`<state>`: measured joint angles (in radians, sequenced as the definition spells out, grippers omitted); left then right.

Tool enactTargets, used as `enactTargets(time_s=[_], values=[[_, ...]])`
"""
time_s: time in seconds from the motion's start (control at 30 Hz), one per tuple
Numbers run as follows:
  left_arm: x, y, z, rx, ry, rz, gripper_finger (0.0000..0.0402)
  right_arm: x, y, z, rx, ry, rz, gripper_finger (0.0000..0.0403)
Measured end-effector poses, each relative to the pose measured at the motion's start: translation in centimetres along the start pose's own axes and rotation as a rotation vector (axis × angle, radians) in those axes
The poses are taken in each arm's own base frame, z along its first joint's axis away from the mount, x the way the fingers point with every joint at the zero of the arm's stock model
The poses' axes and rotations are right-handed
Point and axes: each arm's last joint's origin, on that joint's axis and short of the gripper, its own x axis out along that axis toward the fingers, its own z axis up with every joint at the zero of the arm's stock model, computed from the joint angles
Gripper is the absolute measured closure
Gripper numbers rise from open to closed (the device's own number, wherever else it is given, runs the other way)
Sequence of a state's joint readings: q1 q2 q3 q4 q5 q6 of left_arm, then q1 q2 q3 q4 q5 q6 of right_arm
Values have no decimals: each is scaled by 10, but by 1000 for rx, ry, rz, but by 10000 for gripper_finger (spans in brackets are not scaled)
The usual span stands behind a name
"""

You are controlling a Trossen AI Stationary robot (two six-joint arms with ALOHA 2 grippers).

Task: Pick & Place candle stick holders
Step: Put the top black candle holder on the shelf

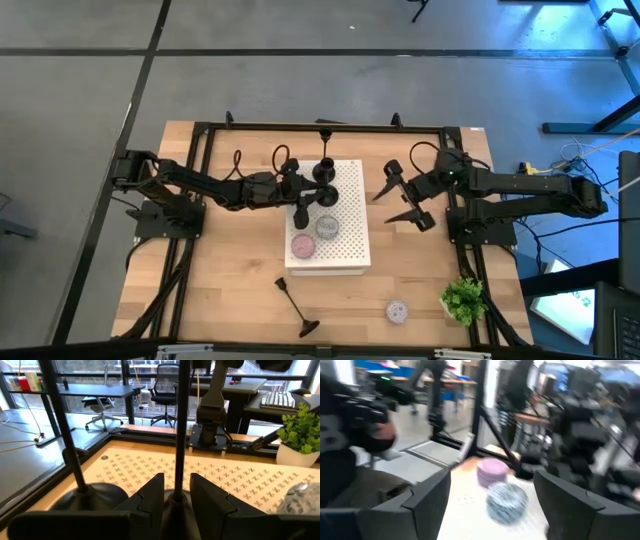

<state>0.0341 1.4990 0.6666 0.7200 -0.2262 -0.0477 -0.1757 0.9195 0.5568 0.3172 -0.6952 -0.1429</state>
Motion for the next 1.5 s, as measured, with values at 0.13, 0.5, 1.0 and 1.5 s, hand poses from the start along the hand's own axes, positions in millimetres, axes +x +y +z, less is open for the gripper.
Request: enactTargets(time_s=[0.13,0.5,1.0,1.5], values=[[-4,1,4,1,4,0,313,5,-5,-8,53,37,-40,114],[-18,-3,11,30,61,42,313,9,-9,-11,94,67,-90,114],[-31,0,17,3,120,96,399,14,-11,-20,12,174,-339,116],[-31,0,15,1,132,97,399,41,-29,-20,239,298,-380,341]])
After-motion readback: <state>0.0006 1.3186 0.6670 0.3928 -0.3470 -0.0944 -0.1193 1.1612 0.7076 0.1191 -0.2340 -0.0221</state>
